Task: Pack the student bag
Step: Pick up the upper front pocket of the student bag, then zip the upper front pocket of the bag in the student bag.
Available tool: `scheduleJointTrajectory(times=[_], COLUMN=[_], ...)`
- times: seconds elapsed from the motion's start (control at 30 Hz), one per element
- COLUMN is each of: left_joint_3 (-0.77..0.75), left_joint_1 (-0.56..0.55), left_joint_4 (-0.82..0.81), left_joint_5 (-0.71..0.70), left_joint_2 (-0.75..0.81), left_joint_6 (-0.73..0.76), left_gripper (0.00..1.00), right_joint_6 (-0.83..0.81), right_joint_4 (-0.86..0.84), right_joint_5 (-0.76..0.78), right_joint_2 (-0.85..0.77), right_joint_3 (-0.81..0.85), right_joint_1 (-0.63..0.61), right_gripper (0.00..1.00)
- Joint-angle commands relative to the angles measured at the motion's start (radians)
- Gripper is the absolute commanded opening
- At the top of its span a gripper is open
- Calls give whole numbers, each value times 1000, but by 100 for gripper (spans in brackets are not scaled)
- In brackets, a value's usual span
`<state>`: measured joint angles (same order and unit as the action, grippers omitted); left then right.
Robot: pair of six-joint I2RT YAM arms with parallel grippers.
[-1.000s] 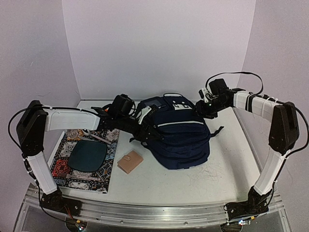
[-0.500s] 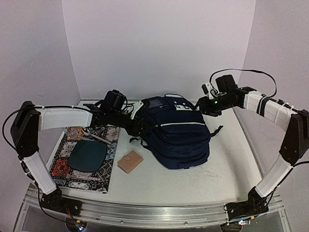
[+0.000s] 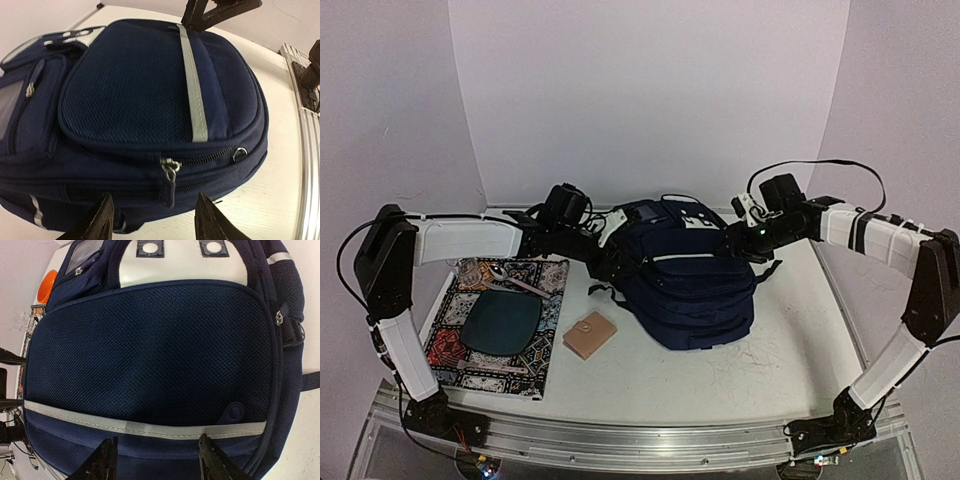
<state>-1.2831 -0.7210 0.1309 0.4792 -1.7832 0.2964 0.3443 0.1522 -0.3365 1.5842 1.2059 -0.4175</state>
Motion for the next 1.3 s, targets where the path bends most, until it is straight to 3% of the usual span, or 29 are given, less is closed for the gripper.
scheduleJointTrajectory(times=[0.0,0.13,0.4,0.47,0.6,0.83,1.27], left_joint_3=[-71,-71,-86,-95,-94,-45,-21], left_joint_1=[-4,-11,-48,-52,-54,-71,-177], left_joint_4=[-13,-4,-4,-3,-1,22,84], left_joint_5=[46,82,23,-3,-23,-33,11], left_joint_2=[-19,-21,-68,-78,-70,-17,50], left_joint_6=[96,97,94,89,83,74,-122], left_gripper=[57,58,54,48,26,1,0], right_joint_6=[19,27,49,68,96,149,236], right_joint_4=[-16,-19,-20,-20,-16,-21,-113], right_joint_5=[-17,-7,36,77,178,219,129], right_joint_2=[-37,-42,-34,-39,-63,-62,35], right_joint_3=[-8,-5,-5,-17,-47,-94,-83], right_joint_1=[-17,-28,-49,-49,-42,-10,-71], right_gripper=[57,57,57,57,58,58,51])
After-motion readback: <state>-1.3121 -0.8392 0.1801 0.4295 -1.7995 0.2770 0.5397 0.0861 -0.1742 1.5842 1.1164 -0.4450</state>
